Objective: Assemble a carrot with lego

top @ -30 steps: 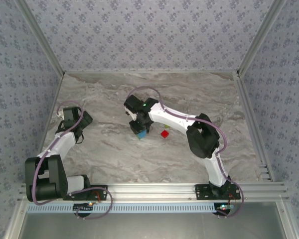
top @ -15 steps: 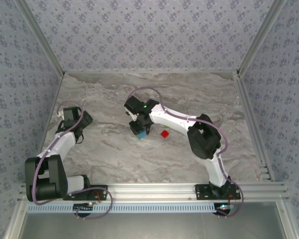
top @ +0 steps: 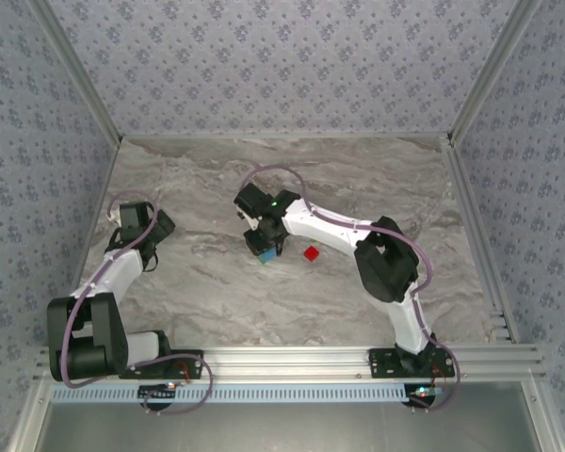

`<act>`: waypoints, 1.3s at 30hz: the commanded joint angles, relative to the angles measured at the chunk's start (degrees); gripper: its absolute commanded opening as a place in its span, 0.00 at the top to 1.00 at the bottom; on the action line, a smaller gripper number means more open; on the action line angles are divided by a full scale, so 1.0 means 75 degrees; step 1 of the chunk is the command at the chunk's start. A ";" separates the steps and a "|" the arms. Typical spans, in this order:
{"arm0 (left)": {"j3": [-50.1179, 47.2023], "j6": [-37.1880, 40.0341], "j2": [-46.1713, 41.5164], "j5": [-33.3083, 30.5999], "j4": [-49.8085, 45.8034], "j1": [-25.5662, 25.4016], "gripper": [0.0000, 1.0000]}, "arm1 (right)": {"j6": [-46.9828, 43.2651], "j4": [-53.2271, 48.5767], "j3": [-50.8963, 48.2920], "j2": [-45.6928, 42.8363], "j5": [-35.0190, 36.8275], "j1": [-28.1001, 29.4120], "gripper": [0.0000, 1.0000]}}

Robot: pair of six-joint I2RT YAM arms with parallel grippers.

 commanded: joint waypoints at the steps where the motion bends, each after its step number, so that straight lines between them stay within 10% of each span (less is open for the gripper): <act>1: 0.0275 -0.0060 -0.0089 0.0089 0.0057 0.0049 0.03 | 0.0020 -0.0454 -0.0573 0.0514 -0.0120 0.0156 0.68; 39: 0.0264 -0.0050 -0.0120 0.0072 0.0034 0.0052 0.03 | -0.0200 -0.0606 -0.1469 0.1473 -0.0133 0.0479 0.70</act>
